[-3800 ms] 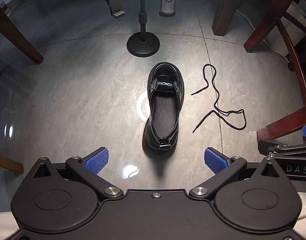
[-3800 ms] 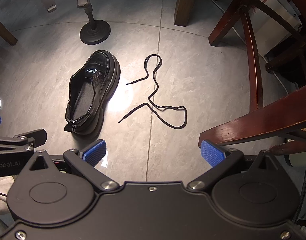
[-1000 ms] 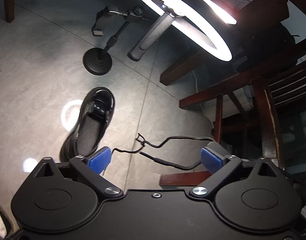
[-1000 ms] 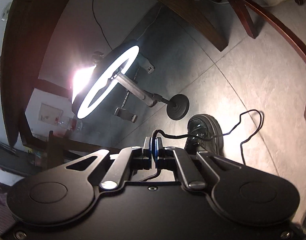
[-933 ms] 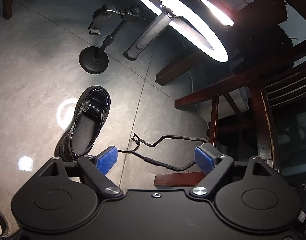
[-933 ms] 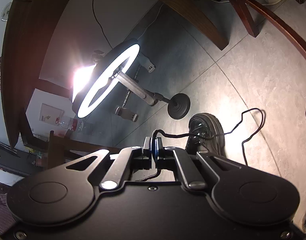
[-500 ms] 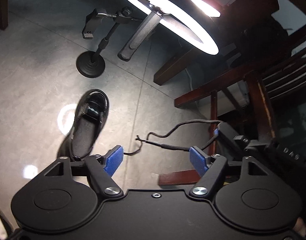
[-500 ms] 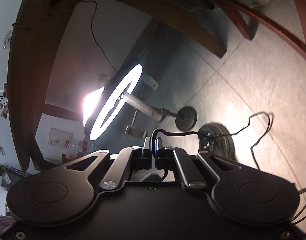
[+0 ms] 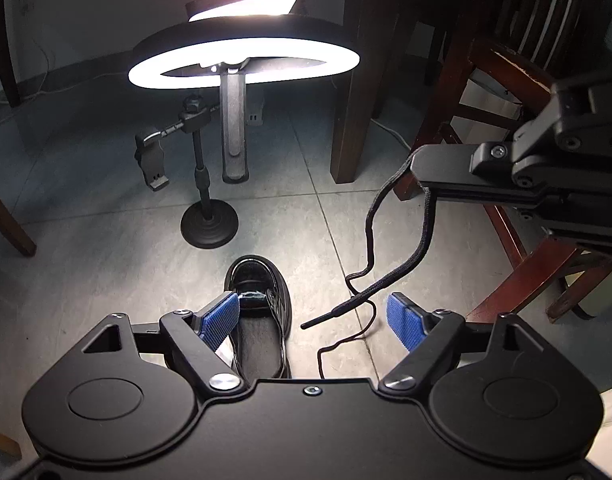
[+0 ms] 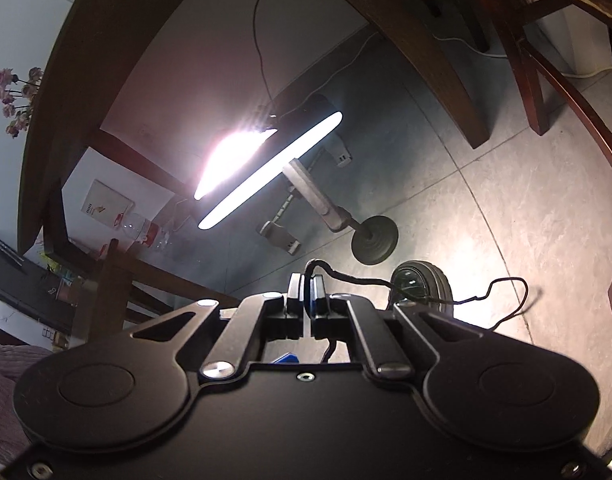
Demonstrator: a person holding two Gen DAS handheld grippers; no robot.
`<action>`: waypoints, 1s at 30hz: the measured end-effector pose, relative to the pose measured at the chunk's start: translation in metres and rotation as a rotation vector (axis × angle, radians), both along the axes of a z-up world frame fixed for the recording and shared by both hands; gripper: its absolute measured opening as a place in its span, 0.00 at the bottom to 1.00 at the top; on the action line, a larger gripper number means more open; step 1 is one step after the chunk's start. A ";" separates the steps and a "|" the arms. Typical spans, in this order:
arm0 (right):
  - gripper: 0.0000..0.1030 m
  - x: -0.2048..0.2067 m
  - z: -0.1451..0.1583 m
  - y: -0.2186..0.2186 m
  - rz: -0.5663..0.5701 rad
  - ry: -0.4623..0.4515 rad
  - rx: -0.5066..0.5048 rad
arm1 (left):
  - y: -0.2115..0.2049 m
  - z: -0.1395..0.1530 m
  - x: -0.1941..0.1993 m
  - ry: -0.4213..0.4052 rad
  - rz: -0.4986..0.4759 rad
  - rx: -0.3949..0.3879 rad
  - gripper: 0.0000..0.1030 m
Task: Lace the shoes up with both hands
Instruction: 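Lift the lace end with the right tool toward the left tool's fingers, then close the left tool on the lace tip while the right tool releases it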
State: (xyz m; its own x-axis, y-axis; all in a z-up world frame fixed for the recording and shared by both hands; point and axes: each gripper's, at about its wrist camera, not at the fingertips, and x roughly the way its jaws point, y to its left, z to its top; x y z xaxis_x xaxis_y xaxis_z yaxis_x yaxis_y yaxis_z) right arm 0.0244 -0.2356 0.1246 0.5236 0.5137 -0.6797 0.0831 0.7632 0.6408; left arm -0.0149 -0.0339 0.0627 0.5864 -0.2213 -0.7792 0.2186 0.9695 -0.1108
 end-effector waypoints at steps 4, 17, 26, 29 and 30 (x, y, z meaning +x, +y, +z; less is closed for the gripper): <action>0.03 -0.001 0.003 0.004 0.025 -0.010 0.001 | -0.005 0.003 -0.003 -0.033 -0.047 -0.009 0.62; 0.03 -0.002 -0.001 0.003 0.028 0.005 0.009 | -0.002 -0.001 -0.005 -0.019 -0.097 -0.065 0.04; 0.03 -0.004 -0.004 0.000 0.014 0.024 0.003 | 0.002 -0.001 -0.003 -0.012 -0.078 -0.070 0.04; 0.03 -0.004 -0.005 -0.001 0.007 0.023 -0.006 | 0.003 -0.001 -0.003 -0.016 -0.076 -0.071 0.04; 0.03 -0.004 -0.005 -0.003 0.004 0.027 -0.003 | 0.004 0.000 -0.003 -0.018 -0.078 -0.071 0.04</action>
State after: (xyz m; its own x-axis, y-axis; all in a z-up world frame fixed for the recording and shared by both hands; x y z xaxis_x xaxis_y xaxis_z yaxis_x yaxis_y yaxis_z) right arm 0.0199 -0.2382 0.1197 0.5032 0.5140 -0.6947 0.0971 0.7651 0.6365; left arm -0.0177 -0.0304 0.0624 0.5790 -0.3210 -0.7495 0.2954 0.9394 -0.1741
